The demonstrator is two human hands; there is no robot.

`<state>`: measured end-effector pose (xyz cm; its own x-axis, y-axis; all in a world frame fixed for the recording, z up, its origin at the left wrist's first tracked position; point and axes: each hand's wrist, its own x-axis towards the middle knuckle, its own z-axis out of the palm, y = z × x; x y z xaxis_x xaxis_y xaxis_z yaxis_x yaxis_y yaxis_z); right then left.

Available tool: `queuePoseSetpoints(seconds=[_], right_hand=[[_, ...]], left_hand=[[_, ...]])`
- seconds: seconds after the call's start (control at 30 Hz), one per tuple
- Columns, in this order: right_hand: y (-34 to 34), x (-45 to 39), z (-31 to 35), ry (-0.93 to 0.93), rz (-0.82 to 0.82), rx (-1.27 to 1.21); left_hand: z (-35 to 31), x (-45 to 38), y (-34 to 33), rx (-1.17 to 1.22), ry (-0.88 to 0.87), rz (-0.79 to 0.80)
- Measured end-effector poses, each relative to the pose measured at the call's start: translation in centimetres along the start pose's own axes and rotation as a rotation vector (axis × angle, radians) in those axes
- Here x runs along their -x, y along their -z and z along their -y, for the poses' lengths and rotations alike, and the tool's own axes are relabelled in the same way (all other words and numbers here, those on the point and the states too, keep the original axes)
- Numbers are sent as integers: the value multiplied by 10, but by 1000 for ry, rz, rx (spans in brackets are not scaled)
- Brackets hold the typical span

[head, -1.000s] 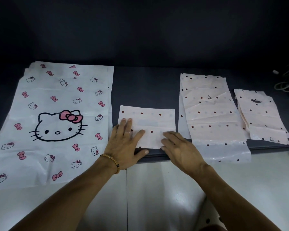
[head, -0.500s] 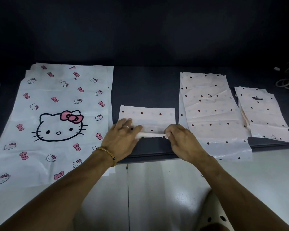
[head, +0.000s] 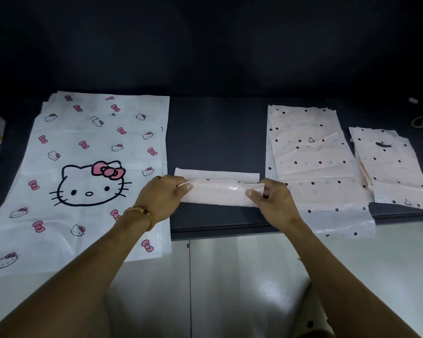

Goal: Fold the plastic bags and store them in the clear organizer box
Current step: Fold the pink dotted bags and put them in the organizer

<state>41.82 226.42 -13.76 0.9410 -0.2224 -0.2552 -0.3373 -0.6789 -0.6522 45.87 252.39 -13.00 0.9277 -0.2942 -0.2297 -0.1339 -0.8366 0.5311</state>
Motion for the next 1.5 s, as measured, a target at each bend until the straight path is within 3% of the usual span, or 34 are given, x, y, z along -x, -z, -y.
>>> queuePoseSetpoints(seconds=[0.1,0.2,0.43,0.53,0.6,0.7,0.73,0.97,1.0,1.07,1.1,1.17,1.23,1.5], right_hand=[[-11,-10,5,-83,-70,175],[-18,-16,8,-94,-139,292],[-20,-30,13,-209,-150,303],[-20,-31,14,-217,-167,296],[-21,-31,16,-198,-172,315],[-22,-31,18,-163,-191,363],[-22,-31,18,-151,-197,387],[-25,-25,22,-129,-319,468],[-24,-23,24,-100,-390,472],[-31,-16,34,128,-495,535],[-41,-12,43,299,-483,564],[-72,-2,59,560,-211,530],[-95,6,64,557,40,462],[-49,-10,-2,461,33,628]], left_hand=[[-2,-8,-10,-32,145,-161],[-3,-17,-18,-153,236,-220],[-4,-32,-20,-207,294,-223],[-7,-28,-19,-157,303,-304],[-10,-26,-17,-235,134,-382],[-7,-21,-21,-380,-441,-354],[-2,-18,-22,-412,-541,-337],[21,-9,-25,-431,-506,-196],[21,-10,-25,-425,-495,-182],[21,-10,-27,-409,-465,-145],[21,-10,-27,-400,-455,-140],[18,-9,-24,-381,-463,-139],[16,-8,-22,-399,-491,-143],[26,-11,-31,-414,-442,-104]])
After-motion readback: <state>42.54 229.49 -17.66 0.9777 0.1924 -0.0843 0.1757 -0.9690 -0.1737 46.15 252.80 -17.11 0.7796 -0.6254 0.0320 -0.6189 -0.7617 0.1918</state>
